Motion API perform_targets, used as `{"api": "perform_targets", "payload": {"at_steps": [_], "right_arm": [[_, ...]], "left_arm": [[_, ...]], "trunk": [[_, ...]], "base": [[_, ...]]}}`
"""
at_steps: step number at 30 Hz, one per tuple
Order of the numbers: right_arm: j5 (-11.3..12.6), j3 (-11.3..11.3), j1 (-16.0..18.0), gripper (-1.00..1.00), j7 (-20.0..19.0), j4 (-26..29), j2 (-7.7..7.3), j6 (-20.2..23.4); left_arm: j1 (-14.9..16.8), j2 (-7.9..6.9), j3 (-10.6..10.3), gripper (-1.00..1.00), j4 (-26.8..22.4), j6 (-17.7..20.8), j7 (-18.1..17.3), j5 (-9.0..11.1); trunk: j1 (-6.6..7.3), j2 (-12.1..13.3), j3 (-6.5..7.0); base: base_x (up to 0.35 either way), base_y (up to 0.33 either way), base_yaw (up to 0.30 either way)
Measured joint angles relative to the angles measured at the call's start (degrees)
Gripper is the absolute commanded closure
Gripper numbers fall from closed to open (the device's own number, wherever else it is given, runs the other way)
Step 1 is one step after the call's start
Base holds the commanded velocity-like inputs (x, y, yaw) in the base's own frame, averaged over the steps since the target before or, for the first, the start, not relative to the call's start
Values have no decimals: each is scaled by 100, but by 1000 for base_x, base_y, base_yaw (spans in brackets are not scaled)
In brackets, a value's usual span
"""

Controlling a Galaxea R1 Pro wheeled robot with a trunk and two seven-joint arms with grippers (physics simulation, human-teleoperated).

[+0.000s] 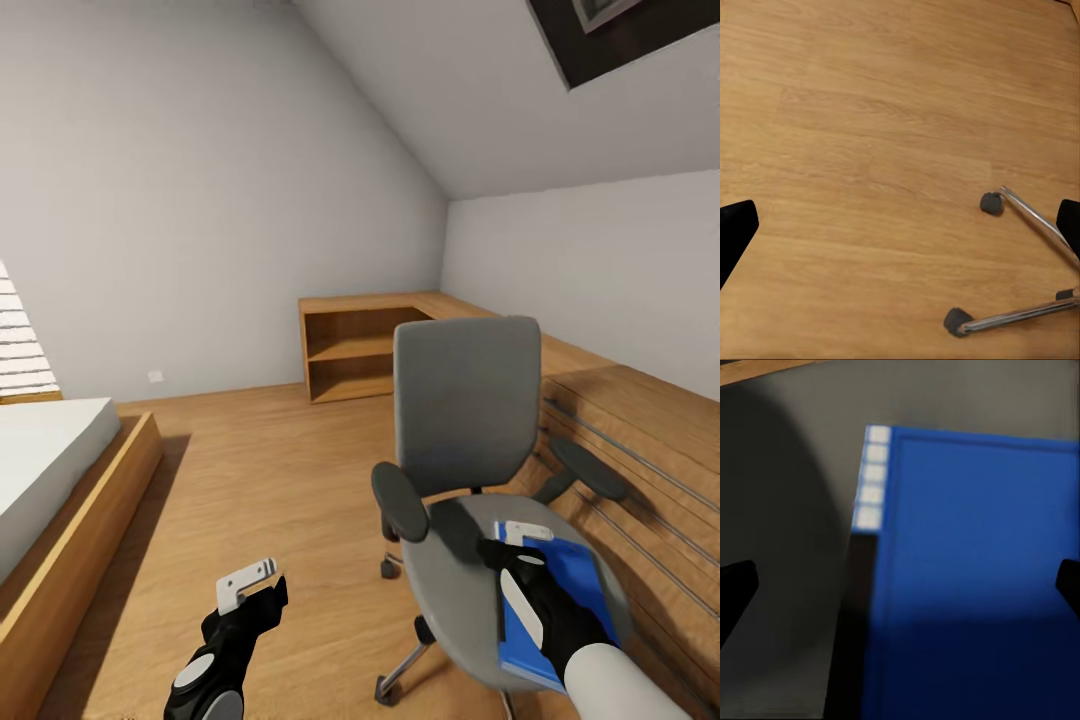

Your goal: In the bedroom, organize the workspace by keeping the computer under the desk, ensuring the monitor is on the desk, placing the keyboard on the desk next to the monitor, placing the mouse on the desk next to the keyboard, moving the folder from the swivel chair onto the desk next to the mouse, stacking the notebook on top of the folder with the pen on top of the notebook, and positioning the swivel chair next to the desk.

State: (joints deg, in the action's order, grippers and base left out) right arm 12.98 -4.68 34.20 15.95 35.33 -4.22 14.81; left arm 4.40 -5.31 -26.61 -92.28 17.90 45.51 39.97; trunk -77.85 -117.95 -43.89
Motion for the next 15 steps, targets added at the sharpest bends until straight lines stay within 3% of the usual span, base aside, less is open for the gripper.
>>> {"api": "perform_targets", "payload": {"at_steps": [10, 15], "right_arm": [[28, 1, 0, -100, -11, -8, 2, -35], [38, 6, 0, -100, -22, -169, -1, -58]], "left_arm": [[1, 11, -33, -100, 0, -12, 1, -8], [1, 9, -101, -100, 0, -18, 3, -12]], "trunk": [[1, -1, 0], [110, 199, 89]], "base": [[-12, 0, 0], [0, 0, 0]]}}
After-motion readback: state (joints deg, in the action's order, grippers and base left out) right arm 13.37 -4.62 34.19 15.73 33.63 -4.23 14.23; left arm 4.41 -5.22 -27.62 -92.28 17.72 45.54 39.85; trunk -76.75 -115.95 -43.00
